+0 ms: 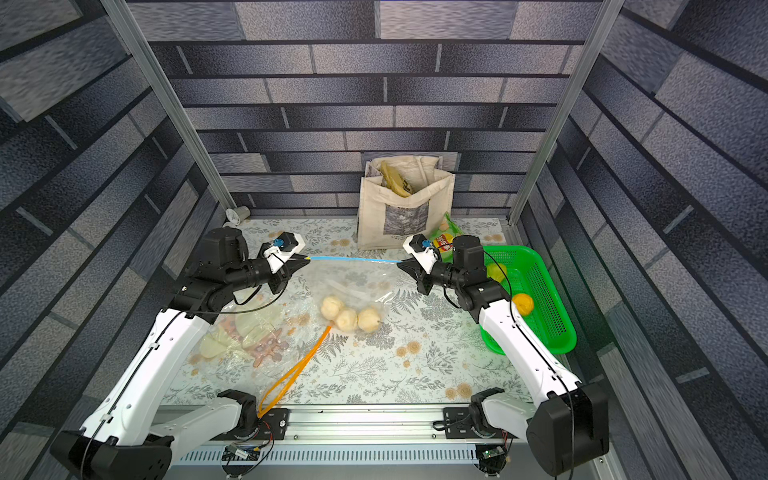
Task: Open the zip-top bag and take out the pear
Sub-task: Unzip the zipper on the zipper food storage bag, then place the zipper food storage bag at the center of the board.
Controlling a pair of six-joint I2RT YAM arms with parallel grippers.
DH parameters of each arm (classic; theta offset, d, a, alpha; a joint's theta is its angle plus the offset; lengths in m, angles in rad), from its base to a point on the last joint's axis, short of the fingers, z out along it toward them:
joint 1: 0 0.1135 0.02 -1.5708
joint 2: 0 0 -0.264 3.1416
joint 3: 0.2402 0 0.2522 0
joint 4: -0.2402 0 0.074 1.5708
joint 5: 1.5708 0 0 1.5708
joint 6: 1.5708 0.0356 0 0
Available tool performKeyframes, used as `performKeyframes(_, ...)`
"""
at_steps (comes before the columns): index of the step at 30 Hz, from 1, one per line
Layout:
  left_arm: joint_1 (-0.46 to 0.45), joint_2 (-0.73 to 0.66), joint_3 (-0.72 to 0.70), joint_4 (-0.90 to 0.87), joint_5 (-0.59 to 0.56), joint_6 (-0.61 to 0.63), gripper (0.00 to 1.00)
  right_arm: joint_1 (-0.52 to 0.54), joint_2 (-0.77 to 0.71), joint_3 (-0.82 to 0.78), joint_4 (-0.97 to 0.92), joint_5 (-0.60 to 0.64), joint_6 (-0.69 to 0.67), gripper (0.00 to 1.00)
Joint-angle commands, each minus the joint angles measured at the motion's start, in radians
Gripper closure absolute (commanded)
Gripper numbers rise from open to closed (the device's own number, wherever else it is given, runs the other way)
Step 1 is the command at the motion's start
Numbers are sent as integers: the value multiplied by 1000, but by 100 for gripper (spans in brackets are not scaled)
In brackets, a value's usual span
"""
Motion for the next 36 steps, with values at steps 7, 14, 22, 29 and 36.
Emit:
performKeyframes(7,83,18,32,71,-139,-119,100,-50,76,65,89,122,124,100)
performKeyframes(14,84,132,182,136,-161,-141,100,-48,274,344,141,43,125,100)
performKeyframes(22,77,93,153,105,-89,-122,100,-47,315,363,196,51,68,100)
performKeyframes(29,-77,-24,-170,97,-65,-134,100,-44,293,182,148,-6,32,91)
performKeyframes(36,-213,-45,-266,121,-125,-123,100,-42,153,22,58,-71,2,55)
